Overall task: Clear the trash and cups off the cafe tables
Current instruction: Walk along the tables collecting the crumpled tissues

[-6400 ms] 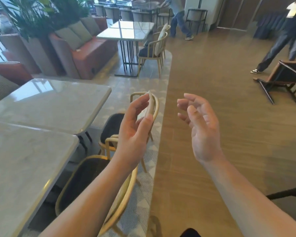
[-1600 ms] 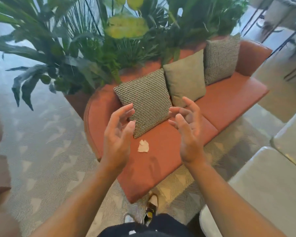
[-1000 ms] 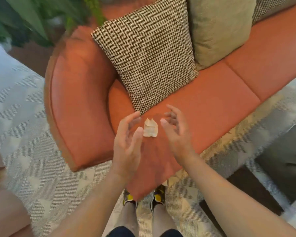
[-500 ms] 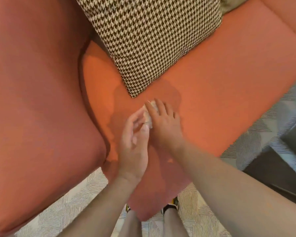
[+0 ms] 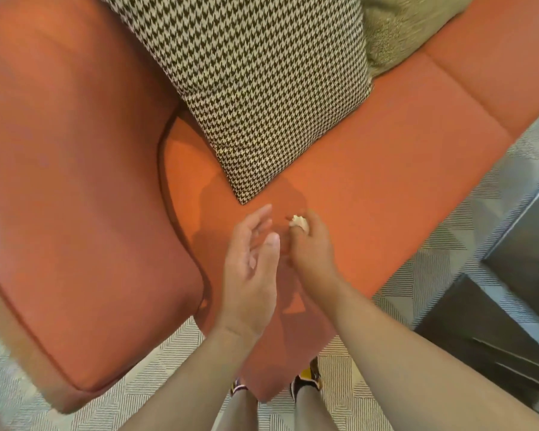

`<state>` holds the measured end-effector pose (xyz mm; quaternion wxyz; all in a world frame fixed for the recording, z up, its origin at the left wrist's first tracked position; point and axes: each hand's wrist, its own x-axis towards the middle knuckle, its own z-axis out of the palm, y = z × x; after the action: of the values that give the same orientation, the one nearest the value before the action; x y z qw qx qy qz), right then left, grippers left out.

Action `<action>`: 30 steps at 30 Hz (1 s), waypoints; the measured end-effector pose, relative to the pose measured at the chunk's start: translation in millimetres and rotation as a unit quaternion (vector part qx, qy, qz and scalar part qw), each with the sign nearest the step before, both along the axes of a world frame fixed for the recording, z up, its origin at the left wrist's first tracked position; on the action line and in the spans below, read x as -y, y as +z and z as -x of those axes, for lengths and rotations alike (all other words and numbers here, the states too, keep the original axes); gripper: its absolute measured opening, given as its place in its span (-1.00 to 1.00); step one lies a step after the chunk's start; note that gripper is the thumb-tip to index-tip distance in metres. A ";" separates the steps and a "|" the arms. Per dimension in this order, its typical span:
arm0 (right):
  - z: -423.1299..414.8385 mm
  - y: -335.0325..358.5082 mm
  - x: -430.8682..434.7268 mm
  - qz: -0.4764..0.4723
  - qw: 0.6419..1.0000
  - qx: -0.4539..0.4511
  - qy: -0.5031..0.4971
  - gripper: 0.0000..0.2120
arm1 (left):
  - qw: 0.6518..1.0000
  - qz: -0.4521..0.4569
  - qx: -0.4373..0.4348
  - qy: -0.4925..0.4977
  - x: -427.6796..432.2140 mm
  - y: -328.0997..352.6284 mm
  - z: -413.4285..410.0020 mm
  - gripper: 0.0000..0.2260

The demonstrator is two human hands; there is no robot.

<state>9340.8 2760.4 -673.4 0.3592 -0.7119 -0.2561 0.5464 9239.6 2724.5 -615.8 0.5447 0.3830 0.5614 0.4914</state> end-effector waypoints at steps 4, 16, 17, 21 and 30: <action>-15.1 89.5 -1.3 -0.015 0.993 -0.082 -0.083 -0.72 | 0.998 -0.030 -0.003 -0.046 -4.2 61.9 -9.9 -0.60; -91.0 348.9 60.1 -0.182 0.956 -0.051 -0.227 -0.88 | 0.973 -0.112 0.001 -0.204 -0.2 283.5 -54.8 -0.54; -96.4 364.8 69.4 -0.192 0.951 -0.040 -0.238 -0.85 | 0.969 -0.123 0.004 -0.215 1.1 299.0 -59.4 -0.53; -116.2 424.5 105.4 -0.235 0.925 -0.031 -0.296 -0.85 | 0.950 -0.168 0.023 -0.261 12.2 354.9 -77.7 -0.58; -143.4 494.2 189.0 -0.304 0.869 -0.017 -0.389 -0.80 | 0.904 -0.218 0.056 -0.362 61.1 422.1 -118.3 -0.57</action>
<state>9484.2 2571.4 -179.2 0.7457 -0.6002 -0.1054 0.2694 9357.8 2663.5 -193.7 0.6186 0.6413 0.2311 0.3909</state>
